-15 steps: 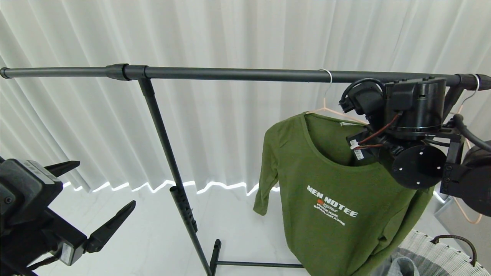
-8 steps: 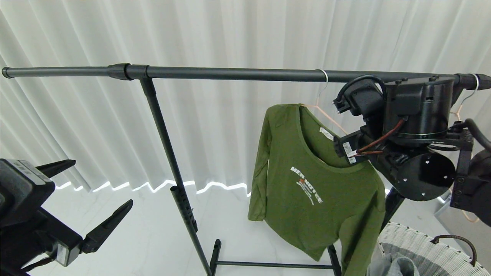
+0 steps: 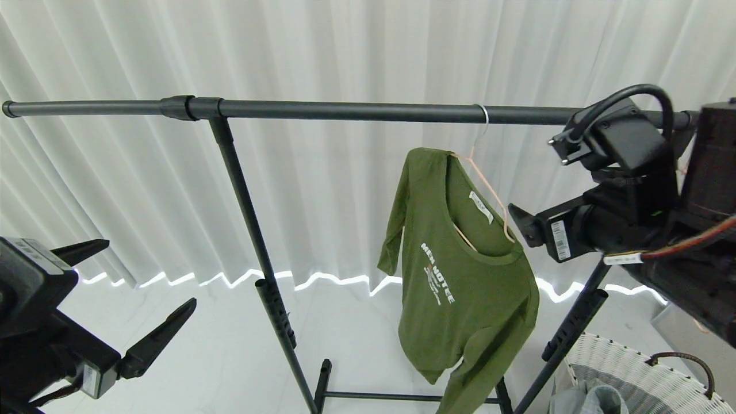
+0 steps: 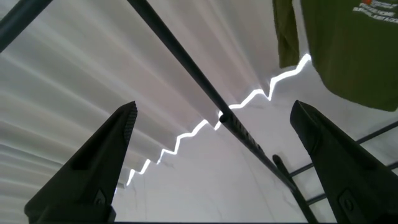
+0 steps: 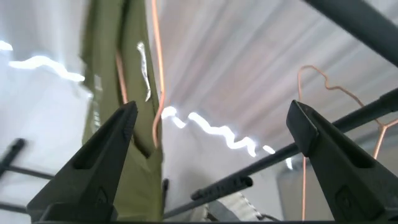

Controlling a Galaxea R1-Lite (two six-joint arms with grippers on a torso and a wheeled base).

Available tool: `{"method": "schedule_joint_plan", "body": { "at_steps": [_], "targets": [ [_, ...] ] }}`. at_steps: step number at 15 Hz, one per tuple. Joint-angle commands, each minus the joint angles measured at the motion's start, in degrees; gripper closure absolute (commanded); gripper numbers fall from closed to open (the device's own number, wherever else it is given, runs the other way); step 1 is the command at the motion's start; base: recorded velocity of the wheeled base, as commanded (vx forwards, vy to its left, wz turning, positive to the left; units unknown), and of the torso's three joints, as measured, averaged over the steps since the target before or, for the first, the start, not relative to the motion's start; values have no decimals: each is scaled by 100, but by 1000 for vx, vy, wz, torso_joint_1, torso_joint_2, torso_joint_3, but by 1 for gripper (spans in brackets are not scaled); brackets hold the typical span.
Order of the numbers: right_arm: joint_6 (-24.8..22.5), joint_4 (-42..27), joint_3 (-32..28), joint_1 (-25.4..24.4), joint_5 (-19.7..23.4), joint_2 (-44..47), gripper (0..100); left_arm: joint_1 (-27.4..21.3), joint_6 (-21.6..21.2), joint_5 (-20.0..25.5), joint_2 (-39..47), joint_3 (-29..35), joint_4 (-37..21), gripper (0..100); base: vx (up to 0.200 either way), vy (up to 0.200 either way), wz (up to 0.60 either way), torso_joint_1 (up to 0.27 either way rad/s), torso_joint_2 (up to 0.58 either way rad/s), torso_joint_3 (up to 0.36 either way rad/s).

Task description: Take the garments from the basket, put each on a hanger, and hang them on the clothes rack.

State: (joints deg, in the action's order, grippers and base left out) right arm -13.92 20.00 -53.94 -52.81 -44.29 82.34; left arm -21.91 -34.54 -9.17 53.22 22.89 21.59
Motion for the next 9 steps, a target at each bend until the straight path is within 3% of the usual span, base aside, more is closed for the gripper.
{"method": "schedule_joint_plan", "body": {
  "at_steps": [1,6,9],
  "targets": [
    [-14,-32,367,87,131,-675,0,37,26,3,-5,-57,3,0,0,0,0,0,0,0],
    [-603,-559,1290,1062,210,-1563,0,327,17,-103,-67,-154,3,0,0,0,0,0,0,0],
    [-664,-559,1571,1352,254,-1774,0,442,17,-103,-75,-154,3,0,-200,0,0,12,4,-1]
  ]
}}
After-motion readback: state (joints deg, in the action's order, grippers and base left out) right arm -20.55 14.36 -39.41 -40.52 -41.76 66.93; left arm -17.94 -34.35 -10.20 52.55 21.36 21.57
